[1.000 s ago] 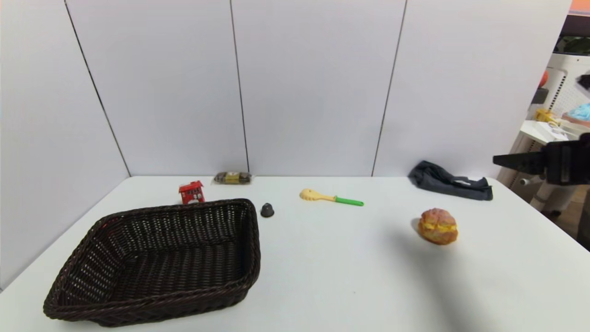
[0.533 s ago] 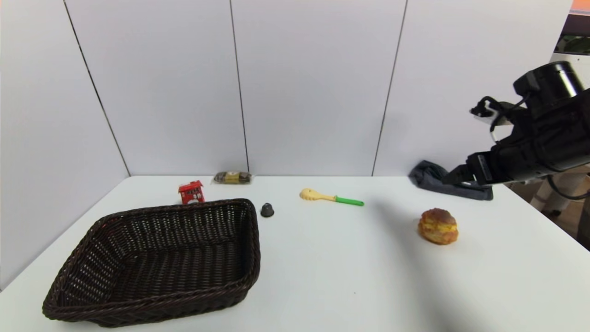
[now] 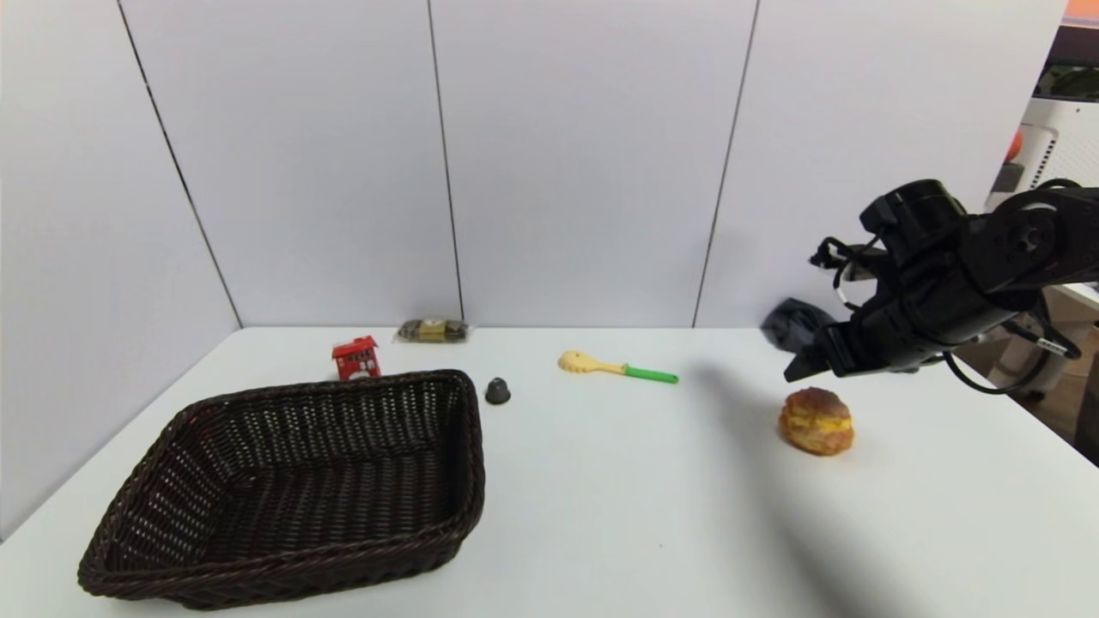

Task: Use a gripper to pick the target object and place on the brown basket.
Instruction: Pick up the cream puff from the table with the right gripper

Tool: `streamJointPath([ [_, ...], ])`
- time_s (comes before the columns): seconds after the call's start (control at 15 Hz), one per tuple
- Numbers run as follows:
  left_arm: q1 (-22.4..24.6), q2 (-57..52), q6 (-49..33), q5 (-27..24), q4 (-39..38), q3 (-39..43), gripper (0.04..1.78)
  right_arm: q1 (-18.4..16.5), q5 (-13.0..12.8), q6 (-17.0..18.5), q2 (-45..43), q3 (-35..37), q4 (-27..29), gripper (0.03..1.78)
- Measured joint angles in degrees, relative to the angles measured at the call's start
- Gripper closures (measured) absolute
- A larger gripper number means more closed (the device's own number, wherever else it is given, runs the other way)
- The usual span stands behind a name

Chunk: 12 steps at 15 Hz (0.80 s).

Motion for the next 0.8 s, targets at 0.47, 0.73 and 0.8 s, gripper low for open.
streamJointPath([
  [0.47,0.0,0.0,0.0,0.0,0.0,0.0,0.13,-0.8,0.0,0.4,5.5,-1.6,2.5,0.11],
  [0.73,0.0,0.0,0.0,0.0,0.0,0.0,0.13,-0.4,0.2,0.4,8.2,-2.6,2.6,0.11],
  [0.8,0.0,0.0,0.0,0.0,0.0,0.0,0.13,-0.3,0.1,0.3,8.6,-2.9,2.5,0.11],
])
